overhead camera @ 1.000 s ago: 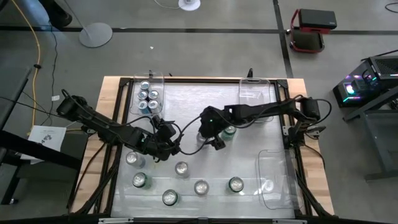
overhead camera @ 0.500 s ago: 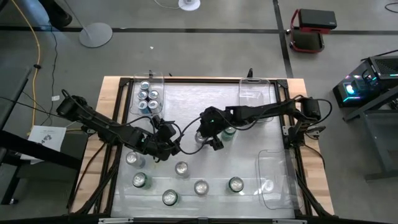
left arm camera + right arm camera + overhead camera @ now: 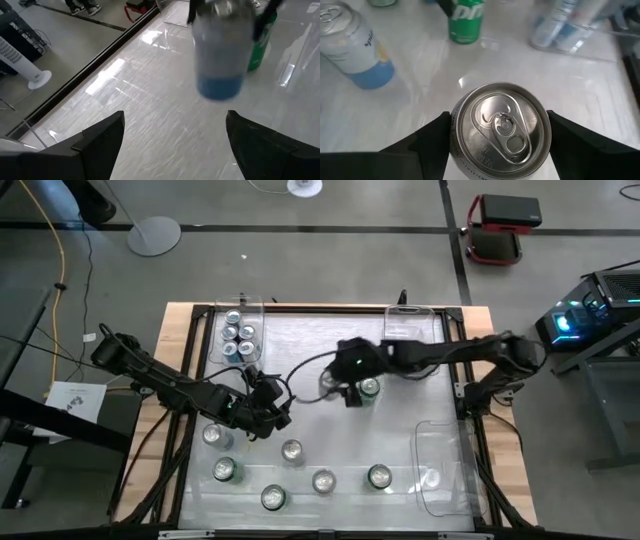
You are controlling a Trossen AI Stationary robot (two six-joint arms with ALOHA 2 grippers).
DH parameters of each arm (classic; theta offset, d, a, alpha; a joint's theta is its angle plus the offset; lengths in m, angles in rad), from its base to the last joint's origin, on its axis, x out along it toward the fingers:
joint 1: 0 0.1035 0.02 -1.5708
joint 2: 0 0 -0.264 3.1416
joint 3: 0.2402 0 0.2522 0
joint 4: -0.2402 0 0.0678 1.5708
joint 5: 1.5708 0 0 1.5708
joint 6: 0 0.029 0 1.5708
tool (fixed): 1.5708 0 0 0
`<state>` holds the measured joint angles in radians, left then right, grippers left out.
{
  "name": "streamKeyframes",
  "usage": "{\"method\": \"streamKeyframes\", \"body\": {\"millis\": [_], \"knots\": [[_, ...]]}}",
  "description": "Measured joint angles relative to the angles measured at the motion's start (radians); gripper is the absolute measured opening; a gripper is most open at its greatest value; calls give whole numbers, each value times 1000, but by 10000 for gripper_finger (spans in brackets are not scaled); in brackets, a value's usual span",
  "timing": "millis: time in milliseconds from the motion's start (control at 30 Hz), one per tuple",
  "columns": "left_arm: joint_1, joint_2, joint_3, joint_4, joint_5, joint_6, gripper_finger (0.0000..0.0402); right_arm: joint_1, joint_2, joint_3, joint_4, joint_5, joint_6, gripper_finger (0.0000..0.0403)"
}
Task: Sort soda cans
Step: Put the blue-white soda can into the top right transparent bin
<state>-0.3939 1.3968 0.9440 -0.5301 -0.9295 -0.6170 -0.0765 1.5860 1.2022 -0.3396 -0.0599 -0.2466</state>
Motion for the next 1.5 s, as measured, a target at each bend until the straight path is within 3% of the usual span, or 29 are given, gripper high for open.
{"method": "streamKeyframes", "body": {"millis": [133, 400, 533, 667, 833, 1100, 1500], "knots": [[0, 0, 0, 0, -6, 0, 326, -46, -173, -91, 24, 26, 39, 265], [1, 0, 0, 4, -24, 9, 326, -163, -614, -328, 63, 349, 57, 264], [8, 0, 0, 4, -27, 9, 326, -291, -752, -411, 47, 355, 83, 264], [16, 0, 0, 7, -28, 17, 326, -433, -781, -482, 45, 233, 113, 264], [27, 0, 0, 8, -25, 19, 326, -539, -752, -525, 18, 211, 111, 264], [27, 0, 0, 12, -23, 18, 326, -598, -747, -524, -86, 131, 142, 264], [27, 0, 0, 20, -23, 26, 326, -669, -747, -524, -189, 176, 240, 264]]}}
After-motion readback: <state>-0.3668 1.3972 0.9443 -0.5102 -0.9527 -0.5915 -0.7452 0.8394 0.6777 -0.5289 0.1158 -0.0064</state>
